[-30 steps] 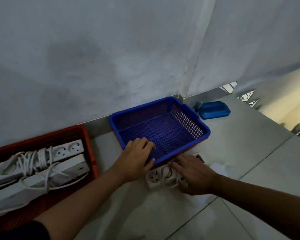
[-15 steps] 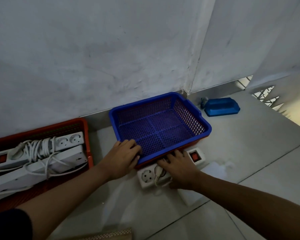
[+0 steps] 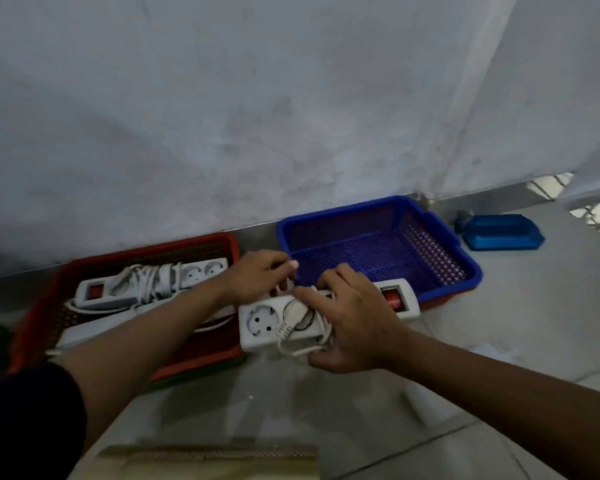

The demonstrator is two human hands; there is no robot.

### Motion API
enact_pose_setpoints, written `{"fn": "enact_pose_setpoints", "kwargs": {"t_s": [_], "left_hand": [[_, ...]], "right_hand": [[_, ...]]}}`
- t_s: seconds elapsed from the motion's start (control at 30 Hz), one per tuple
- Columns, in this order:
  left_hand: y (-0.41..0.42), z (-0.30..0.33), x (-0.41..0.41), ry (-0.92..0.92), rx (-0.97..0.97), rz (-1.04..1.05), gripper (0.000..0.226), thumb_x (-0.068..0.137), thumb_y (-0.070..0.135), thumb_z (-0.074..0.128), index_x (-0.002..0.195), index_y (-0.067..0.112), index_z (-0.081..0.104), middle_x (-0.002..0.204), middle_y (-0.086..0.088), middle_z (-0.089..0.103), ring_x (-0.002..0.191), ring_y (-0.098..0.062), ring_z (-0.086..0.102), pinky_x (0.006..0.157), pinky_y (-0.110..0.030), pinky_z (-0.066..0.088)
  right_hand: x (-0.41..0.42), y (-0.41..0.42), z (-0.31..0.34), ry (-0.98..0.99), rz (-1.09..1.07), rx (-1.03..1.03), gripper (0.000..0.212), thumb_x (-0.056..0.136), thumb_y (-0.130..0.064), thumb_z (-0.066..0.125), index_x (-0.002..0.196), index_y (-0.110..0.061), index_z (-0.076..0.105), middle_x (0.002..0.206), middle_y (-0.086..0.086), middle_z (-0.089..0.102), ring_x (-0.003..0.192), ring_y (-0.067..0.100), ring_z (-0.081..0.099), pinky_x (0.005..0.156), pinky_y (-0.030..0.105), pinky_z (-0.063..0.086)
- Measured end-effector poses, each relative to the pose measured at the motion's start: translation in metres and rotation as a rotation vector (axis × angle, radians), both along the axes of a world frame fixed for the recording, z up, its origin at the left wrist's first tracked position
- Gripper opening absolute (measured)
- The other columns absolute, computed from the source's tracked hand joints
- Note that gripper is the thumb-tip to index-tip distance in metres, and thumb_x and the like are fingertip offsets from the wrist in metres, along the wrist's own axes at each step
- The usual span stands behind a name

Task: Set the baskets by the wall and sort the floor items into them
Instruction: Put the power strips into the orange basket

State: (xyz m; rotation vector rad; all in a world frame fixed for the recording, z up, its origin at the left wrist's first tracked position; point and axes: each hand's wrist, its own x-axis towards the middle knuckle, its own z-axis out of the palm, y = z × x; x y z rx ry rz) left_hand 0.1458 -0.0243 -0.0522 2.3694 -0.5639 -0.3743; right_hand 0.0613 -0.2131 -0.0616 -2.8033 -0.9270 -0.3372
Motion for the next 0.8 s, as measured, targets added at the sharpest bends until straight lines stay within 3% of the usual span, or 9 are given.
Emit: {"fn": "enact_pose_setpoints", "kwargs": {"t_s": [0.1,0.17,0.23,0.37,0.43,0.5,0.57,0.7,0.8], "left_hand": [[0.062,0.021,0.009,0.164,0.009,0.07,0.039,0.095,0.042,0.044,0.069,0.029,0.069,0.075,0.012,0.069,0.072,-0.001,0.061,0.07,-0.02,0.046],[0.106,0.027,0.007,0.209,0.0,0.112,0.033,0.093,0.042,0.047,0.072,0.035,0.072,0.081,0.023,0.071,0.08,0.009,0.063,0.075,-0.01,0.047],[0.147,0.024,0.002,0.201,-0.046,0.222,0.028,0.09,0.043,0.051,0.075,0.034,0.073,0.077,0.028,0.071,0.077,0.013,0.063,0.067,-0.004,0.047],[0.211,0.007,-0.016,0.144,0.081,0.389,0.043,0.087,0.053,0.049,0.093,0.015,0.07,0.07,0.002,0.069,0.057,-0.001,0.06,0.049,-0.018,0.05],[0.236,-0.006,-0.025,0.086,0.205,0.383,0.035,0.092,0.046,0.047,0.103,0.021,0.068,0.092,-0.006,0.072,0.073,-0.01,0.066,0.059,-0.025,0.055],[0.254,-0.015,-0.034,0.051,0.299,0.365,0.03,0.093,0.043,0.046,0.11,0.027,0.065,0.103,0.002,0.07,0.082,-0.006,0.063,0.065,-0.018,0.049],[0.264,-0.022,-0.04,0.044,0.298,0.38,0.028,0.094,0.041,0.046,0.11,0.028,0.065,0.103,0.007,0.069,0.082,0.001,0.059,0.066,-0.012,0.044],[0.271,-0.033,-0.051,0.09,0.1,0.403,0.016,0.092,0.033,0.054,0.095,0.026,0.067,0.103,0.006,0.069,0.097,-0.009,0.063,0.088,-0.031,0.052],[0.267,-0.041,-0.057,0.087,0.246,0.235,0.008,0.083,0.036,0.063,0.09,0.032,0.061,0.103,0.012,0.063,0.099,-0.008,0.059,0.087,-0.028,0.05]], "right_hand": [[0.022,0.051,0.011,0.018,0.035,0.03,0.083,0.061,-0.065,0.057,0.131,-0.022,0.049,0.097,0.008,0.056,0.09,0.026,0.048,0.072,0.036,0.044],[0.037,0.088,0.015,0.036,0.065,0.019,0.09,0.061,-0.063,0.062,0.138,-0.021,0.042,0.104,0.01,0.058,0.096,0.028,0.047,0.079,0.039,0.045],[0.049,0.127,0.016,0.053,0.1,-0.001,0.093,0.058,-0.061,0.066,0.137,-0.019,0.038,0.109,0.01,0.058,0.101,0.03,0.046,0.083,0.041,0.045],[0.061,0.195,0.005,0.121,0.194,0.013,0.092,0.056,-0.059,0.072,0.13,-0.02,0.033,0.113,0.011,0.06,0.101,0.031,0.047,0.081,0.041,0.044],[0.061,0.223,-0.006,0.179,0.23,0.024,0.091,0.057,-0.058,0.074,0.13,-0.021,0.034,0.114,0.013,0.061,0.102,0.032,0.048,0.08,0.041,0.044],[0.059,0.244,-0.019,0.244,0.248,0.031,0.09,0.06,-0.057,0.076,0.132,-0.022,0.035,0.116,0.015,0.06,0.107,0.034,0.047,0.082,0.041,0.044],[0.056,0.258,-0.03,0.315,0.27,0.04,0.091,0.063,-0.055,0.078,0.135,-0.021,0.033,0.123,0.015,0.057,0.113,0.035,0.044,0.085,0.042,0.044],[0.051,0.263,-0.046,0.328,0.303,0.027,0.078,0.074,-0.044,0.074,0.137,-0.018,0.036,0.123,0.016,0.055,0.116,0.033,0.042,0.088,0.045,0.045],[0.047,0.256,-0.055,0.337,0.289,0.017,0.054,0.085,-0.03,0.064,0.134,-0.019,0.045,0.116,0.017,0.058,0.11,0.033,0.045,0.086,0.042,0.043]]}}
